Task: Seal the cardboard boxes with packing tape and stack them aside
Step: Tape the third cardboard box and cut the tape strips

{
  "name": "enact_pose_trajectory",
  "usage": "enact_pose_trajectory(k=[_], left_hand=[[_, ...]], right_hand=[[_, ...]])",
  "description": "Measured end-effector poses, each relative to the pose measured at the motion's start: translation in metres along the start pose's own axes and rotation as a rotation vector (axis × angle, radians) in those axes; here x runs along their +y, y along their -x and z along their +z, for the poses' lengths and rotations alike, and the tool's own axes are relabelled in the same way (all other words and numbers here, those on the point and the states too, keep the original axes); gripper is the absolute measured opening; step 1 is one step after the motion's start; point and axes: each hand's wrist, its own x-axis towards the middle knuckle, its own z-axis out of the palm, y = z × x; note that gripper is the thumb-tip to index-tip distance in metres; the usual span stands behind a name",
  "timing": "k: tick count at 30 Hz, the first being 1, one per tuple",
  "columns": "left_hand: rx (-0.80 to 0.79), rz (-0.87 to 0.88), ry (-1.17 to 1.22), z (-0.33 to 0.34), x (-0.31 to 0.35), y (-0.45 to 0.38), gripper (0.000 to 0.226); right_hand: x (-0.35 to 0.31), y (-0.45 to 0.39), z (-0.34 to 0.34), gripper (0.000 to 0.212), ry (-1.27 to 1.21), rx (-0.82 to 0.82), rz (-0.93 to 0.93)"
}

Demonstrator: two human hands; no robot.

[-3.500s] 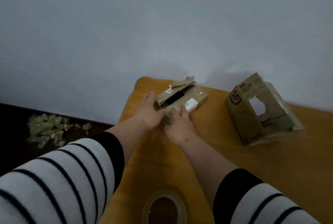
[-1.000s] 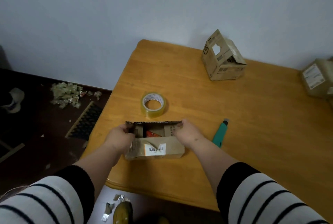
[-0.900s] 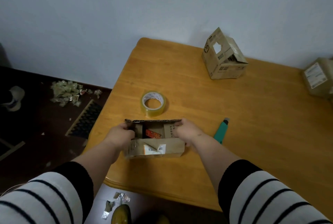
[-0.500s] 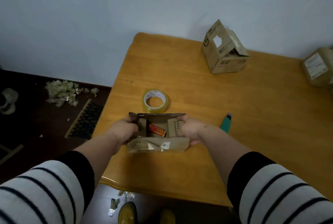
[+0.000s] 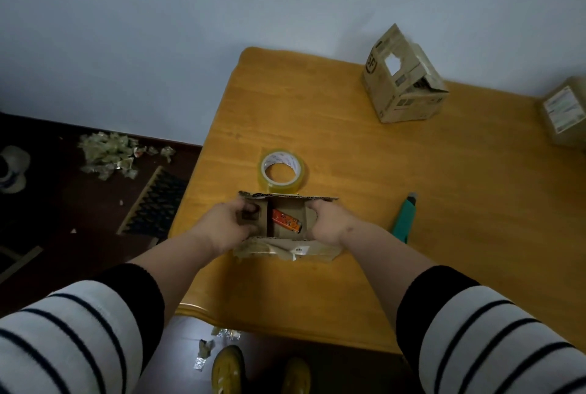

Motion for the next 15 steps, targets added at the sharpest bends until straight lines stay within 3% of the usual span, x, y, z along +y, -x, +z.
enact_pose_trajectory(k=[5, 8, 11, 15], left_hand=[[0.099, 0.253, -0.459, -0.003, 0.011, 0.004, 0.043], [-0.12, 0.335, -0.668, -0.009, 0.026, 0.006, 0.055], [-0.417, 0.269, -1.039, -0.01, 0.049, 0.001, 0.074], [-0.555, 0.206, -1.293, -0.006, 0.066, -0.003, 0.077]], right_hand=[[-0.002, -0.007, 0.002, 0.066, 0.06, -0.015, 0.017], [-0.004, -0.008, 0.003, 0.062, 0.103, -0.023, 0.017], [-0.005, -0.011, 0.005, 0.06, 0.177, -0.05, 0.004], [-0.008, -0.014, 0.005, 0.065, 0.318, -0.132, -0.057]])
